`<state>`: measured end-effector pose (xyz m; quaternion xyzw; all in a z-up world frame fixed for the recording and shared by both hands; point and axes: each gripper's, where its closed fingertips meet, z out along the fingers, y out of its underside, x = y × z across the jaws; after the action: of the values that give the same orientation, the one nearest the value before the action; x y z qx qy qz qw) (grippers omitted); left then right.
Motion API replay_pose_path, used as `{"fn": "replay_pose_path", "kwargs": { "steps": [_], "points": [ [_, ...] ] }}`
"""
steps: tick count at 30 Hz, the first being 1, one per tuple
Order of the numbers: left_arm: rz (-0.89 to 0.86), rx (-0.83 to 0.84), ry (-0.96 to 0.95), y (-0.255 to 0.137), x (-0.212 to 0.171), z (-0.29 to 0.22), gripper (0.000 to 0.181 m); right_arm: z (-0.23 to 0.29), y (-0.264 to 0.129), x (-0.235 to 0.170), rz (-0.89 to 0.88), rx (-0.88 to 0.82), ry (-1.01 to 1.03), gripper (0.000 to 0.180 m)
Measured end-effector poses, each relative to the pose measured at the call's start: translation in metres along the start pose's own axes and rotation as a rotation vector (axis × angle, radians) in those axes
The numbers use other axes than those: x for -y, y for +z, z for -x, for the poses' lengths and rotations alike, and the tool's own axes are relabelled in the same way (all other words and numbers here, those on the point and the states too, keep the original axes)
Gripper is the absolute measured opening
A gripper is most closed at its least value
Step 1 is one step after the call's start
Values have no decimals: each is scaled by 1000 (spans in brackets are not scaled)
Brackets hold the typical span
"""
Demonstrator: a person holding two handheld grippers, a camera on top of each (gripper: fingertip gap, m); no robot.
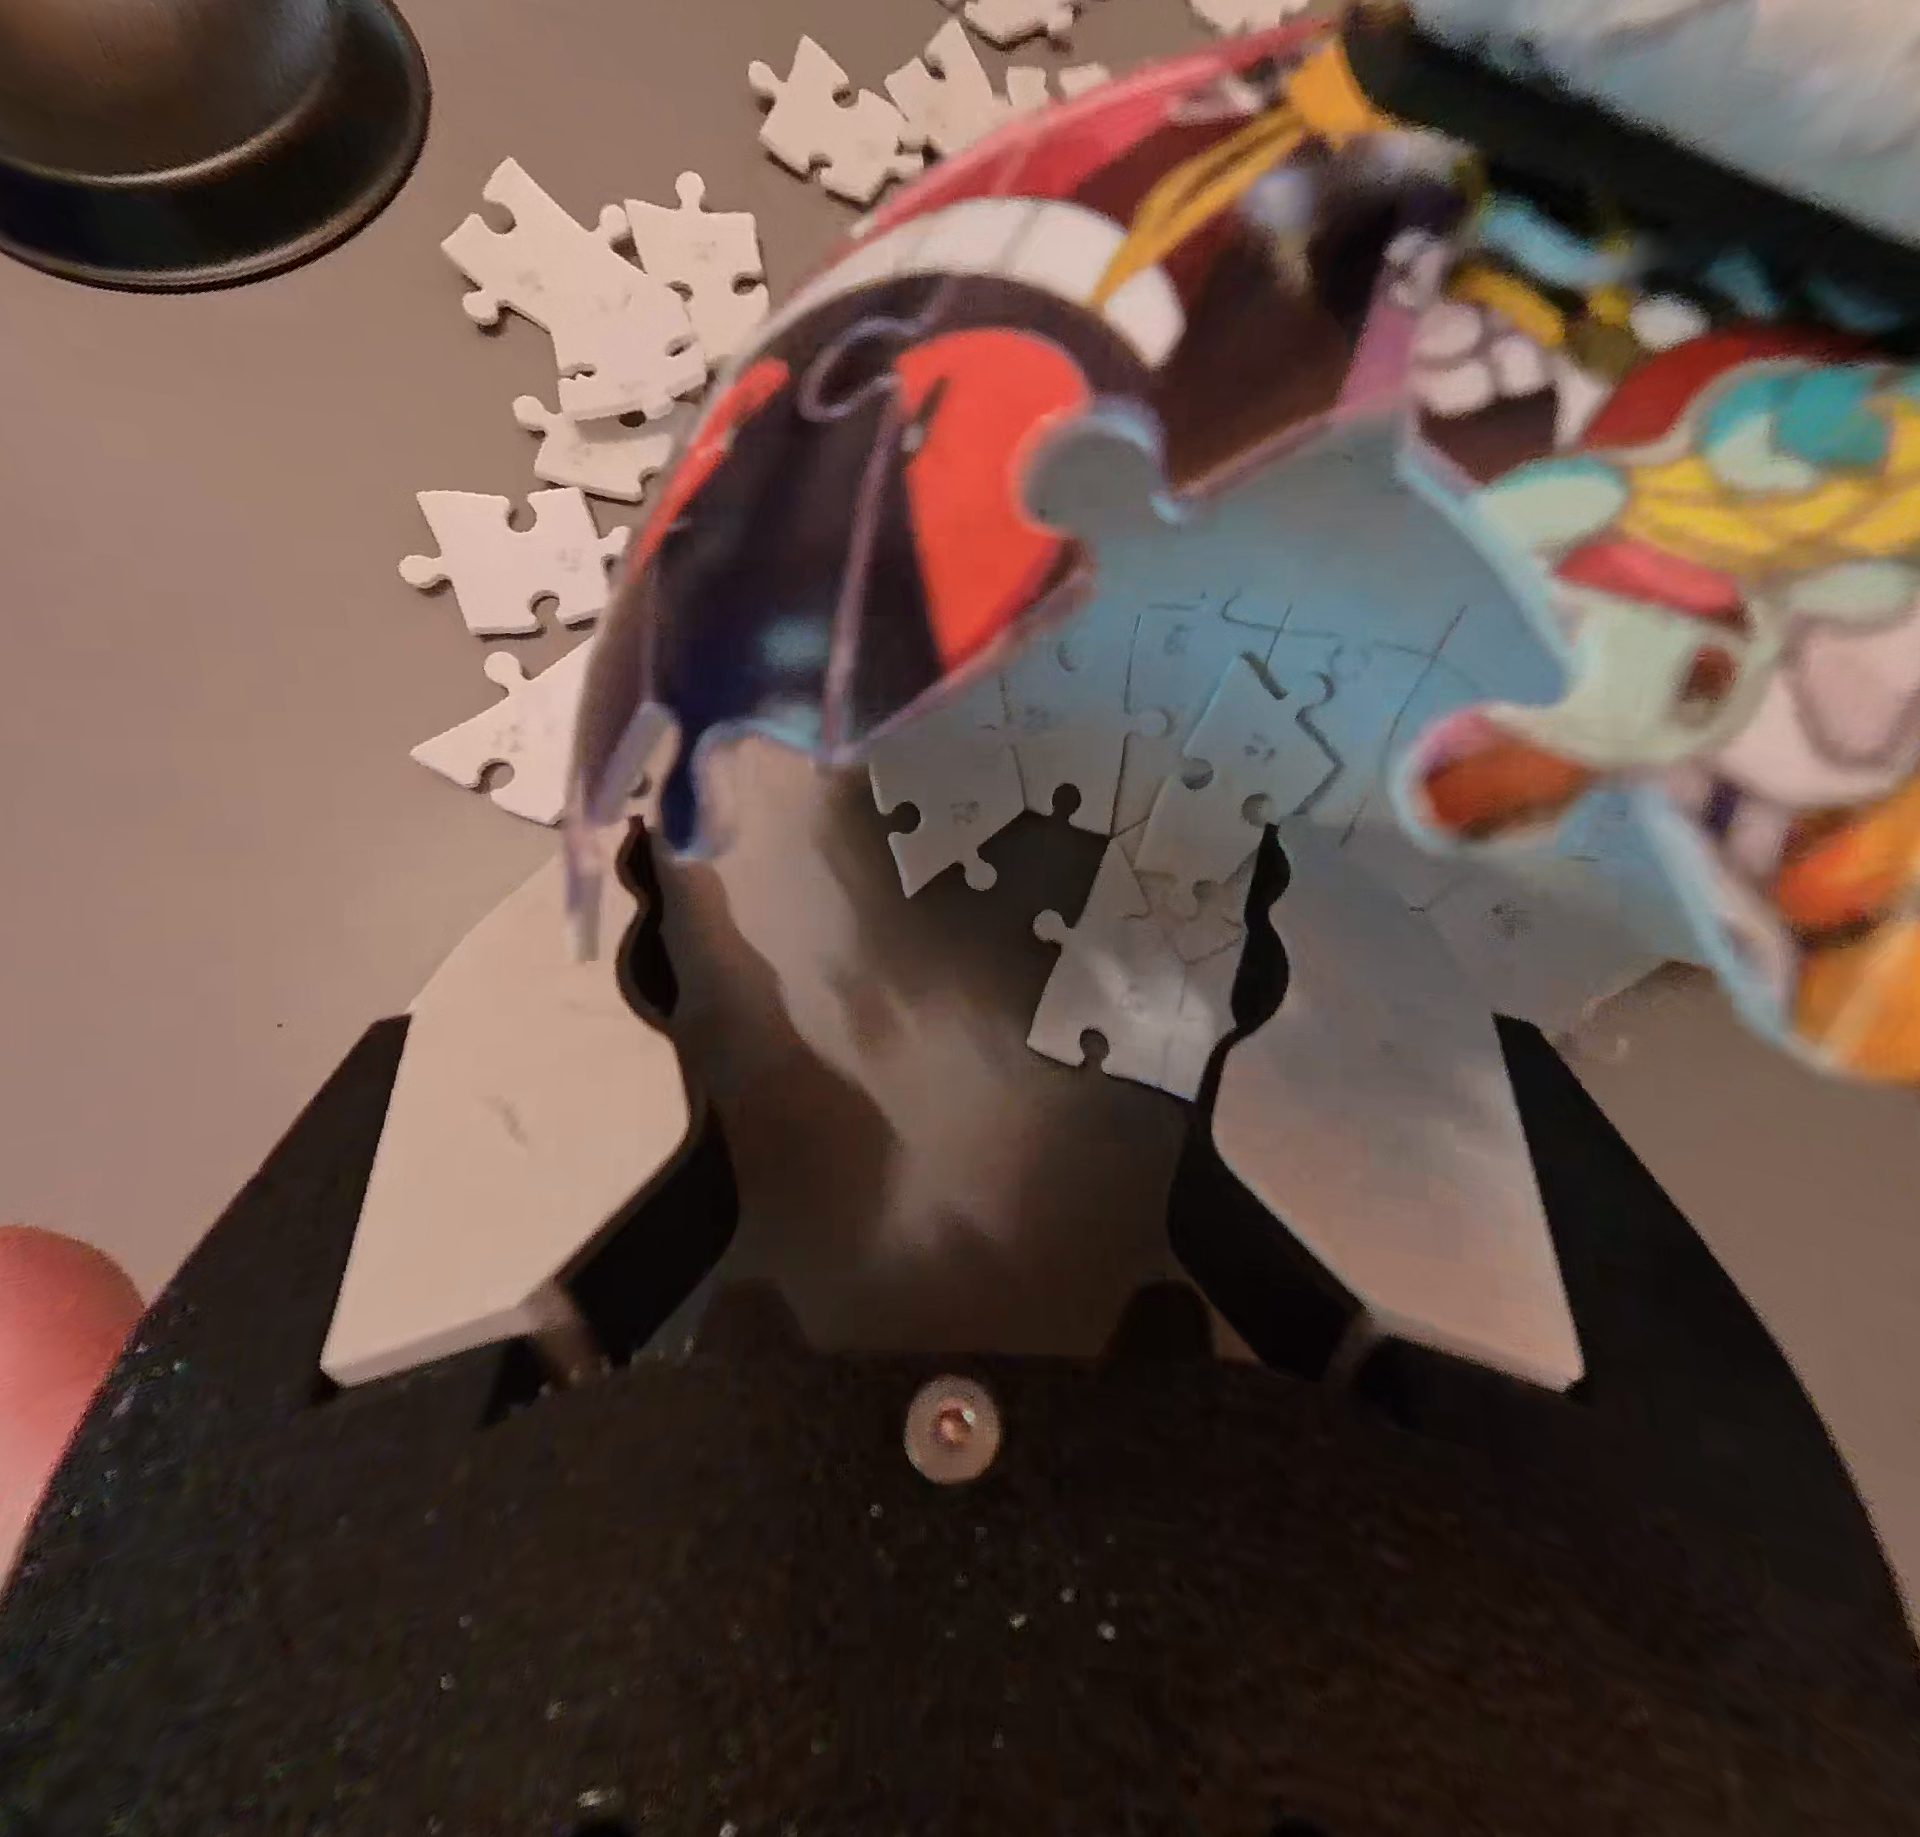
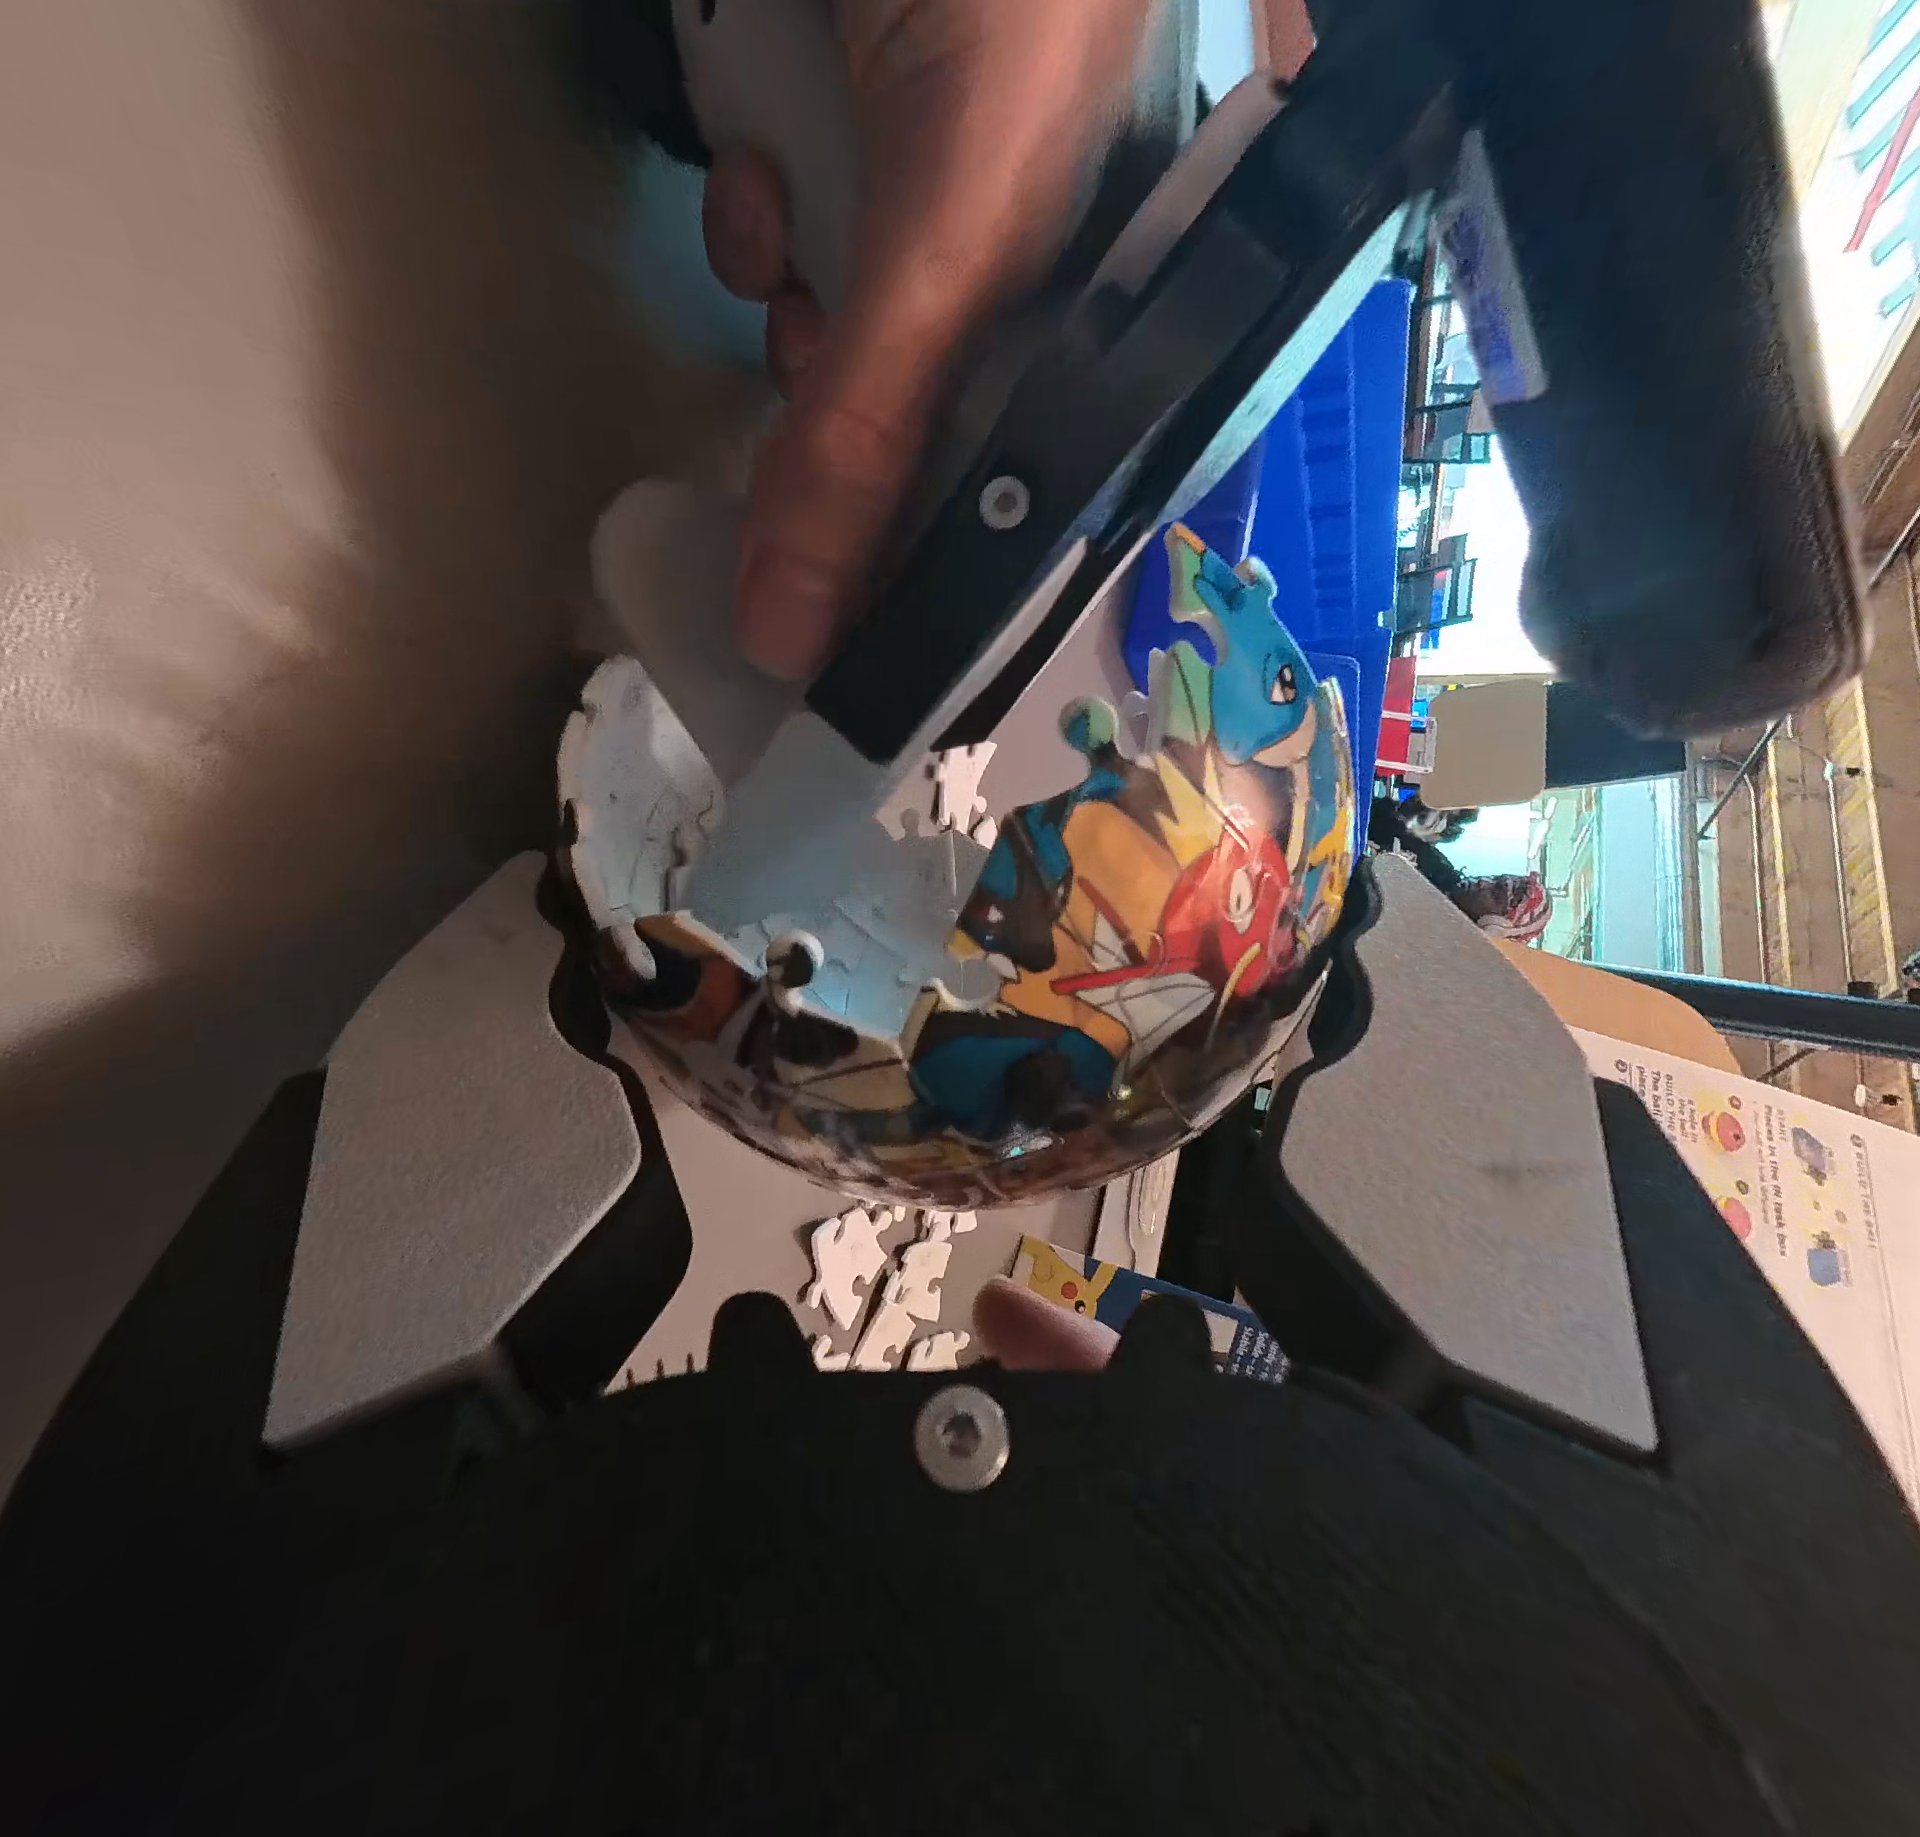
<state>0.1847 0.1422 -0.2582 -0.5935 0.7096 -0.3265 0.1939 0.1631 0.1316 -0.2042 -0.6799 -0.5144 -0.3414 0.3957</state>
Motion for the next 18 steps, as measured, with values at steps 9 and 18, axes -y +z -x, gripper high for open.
{"fn": "replay_pose_path", "kwargs": {
  "steps": [9,18],
  "points": [
    [22,50,8,3,3,9,111,0,0,-2,-7,-6,8,133],
    [-15,126,28,-15,6,29,106,-2,2,-2,-8,-16,-6,129]
  ]
}}
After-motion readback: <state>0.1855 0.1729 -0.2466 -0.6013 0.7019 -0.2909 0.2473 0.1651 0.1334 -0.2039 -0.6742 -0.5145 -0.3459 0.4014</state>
